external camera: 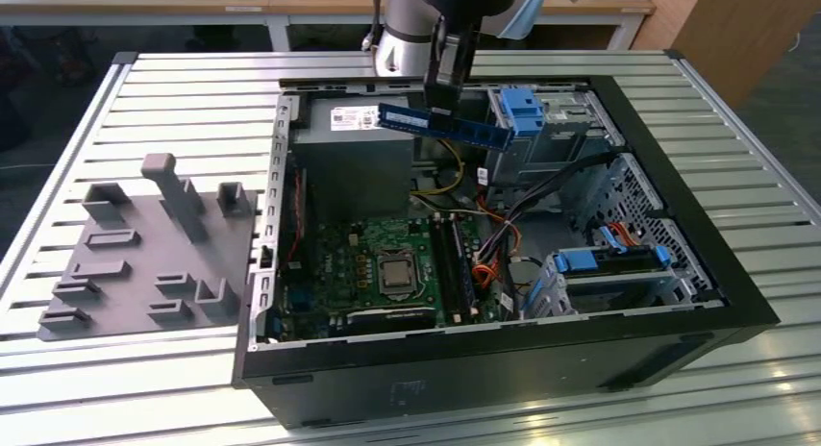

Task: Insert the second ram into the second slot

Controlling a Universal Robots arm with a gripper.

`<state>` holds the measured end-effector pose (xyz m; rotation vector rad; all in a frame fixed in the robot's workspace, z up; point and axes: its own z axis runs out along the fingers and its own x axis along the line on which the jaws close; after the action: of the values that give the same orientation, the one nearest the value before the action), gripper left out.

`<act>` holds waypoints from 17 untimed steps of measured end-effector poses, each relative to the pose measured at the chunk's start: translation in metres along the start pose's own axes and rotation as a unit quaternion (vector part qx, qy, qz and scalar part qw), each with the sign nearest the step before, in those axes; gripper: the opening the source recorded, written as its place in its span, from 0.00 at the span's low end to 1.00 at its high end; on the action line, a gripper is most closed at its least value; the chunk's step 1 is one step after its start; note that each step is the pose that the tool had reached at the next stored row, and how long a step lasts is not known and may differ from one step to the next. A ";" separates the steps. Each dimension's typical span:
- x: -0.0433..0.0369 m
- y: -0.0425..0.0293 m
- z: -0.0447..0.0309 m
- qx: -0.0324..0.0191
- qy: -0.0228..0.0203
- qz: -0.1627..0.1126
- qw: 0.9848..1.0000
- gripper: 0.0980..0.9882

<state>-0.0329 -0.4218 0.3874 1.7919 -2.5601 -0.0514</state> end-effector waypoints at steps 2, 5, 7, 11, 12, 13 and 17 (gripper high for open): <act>0.0000 0.0000 0.0000 0.000 0.000 0.005 1.000 0.04; 0.0000 0.0000 0.0000 0.000 0.000 0.012 1.000 0.04; 0.0000 0.0000 0.0000 0.000 -0.001 0.017 1.000 0.04; 0.0000 0.0000 0.0000 0.000 -0.001 0.027 1.000 0.04; 0.0000 0.0000 0.0000 0.000 -0.001 0.029 1.000 0.04; 0.0000 0.0000 0.0000 0.000 -0.001 0.031 1.000 0.04; 0.0000 0.0000 0.0000 0.000 -0.001 0.040 0.999 0.04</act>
<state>-0.0329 -0.4218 0.3874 1.6879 -2.6313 -0.0524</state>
